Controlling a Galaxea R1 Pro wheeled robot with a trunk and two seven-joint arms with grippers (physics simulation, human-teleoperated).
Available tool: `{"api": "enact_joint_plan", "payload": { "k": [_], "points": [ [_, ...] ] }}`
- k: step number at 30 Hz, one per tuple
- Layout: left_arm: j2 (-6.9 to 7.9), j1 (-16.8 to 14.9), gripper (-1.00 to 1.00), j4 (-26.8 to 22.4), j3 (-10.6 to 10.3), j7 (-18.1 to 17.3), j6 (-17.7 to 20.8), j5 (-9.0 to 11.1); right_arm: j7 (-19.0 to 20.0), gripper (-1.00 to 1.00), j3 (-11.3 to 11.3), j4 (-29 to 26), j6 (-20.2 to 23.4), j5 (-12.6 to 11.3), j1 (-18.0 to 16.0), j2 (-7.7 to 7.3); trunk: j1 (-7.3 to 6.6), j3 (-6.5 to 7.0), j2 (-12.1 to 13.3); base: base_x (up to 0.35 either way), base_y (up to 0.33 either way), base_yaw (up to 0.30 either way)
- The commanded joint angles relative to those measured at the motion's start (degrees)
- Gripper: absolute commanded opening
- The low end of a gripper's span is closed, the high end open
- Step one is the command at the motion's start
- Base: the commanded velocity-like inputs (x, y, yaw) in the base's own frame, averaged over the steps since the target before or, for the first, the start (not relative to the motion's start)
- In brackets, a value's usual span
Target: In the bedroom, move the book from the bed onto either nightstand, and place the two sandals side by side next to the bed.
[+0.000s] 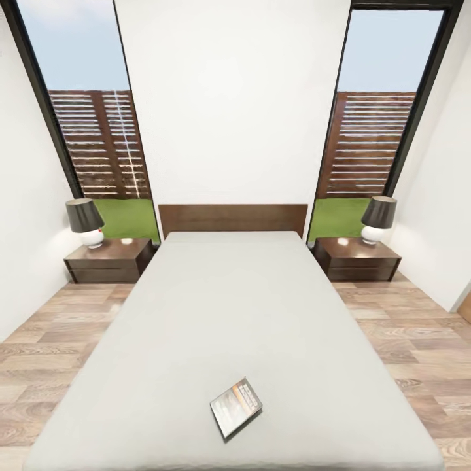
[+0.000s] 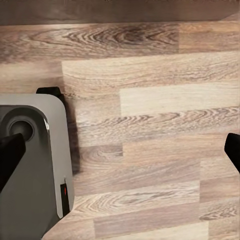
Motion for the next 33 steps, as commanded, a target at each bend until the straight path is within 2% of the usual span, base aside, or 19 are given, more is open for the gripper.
{"api": "enact_joint_plan", "payload": {
  "k": [1, 12, 33],
  "points": [
    [0.01, 0.0, 1.00, 0.0, -0.5, 0.2, -0.2, 0.4, 0.1, 1.00, -0.5, 0.2, -0.3, 0.5, -0.1, -0.04, 0.03, -0.15, -0.1, 0.067, -0.073, 0.092],
    [0.01, 0.0, 1.00, 0.0, -0.5, 0.2, -0.2, 0.4, 0.1, 1.00, -0.5, 0.2, -0.3, 0.5, -0.1, 0.18, 0.03, -0.51, -0.1, 0.028, -0.030, 0.089],
    [-0.06, 0.0, 1.00, 0.0, -0.4, 0.1, -0.2, 0.4, 0.1, 1.00, -0.5, 0.2, -0.3, 0.5, -0.1, 0.23, 0.03, -0.59, -0.1, 0.003, -0.003, 0.011]
  ]
}}
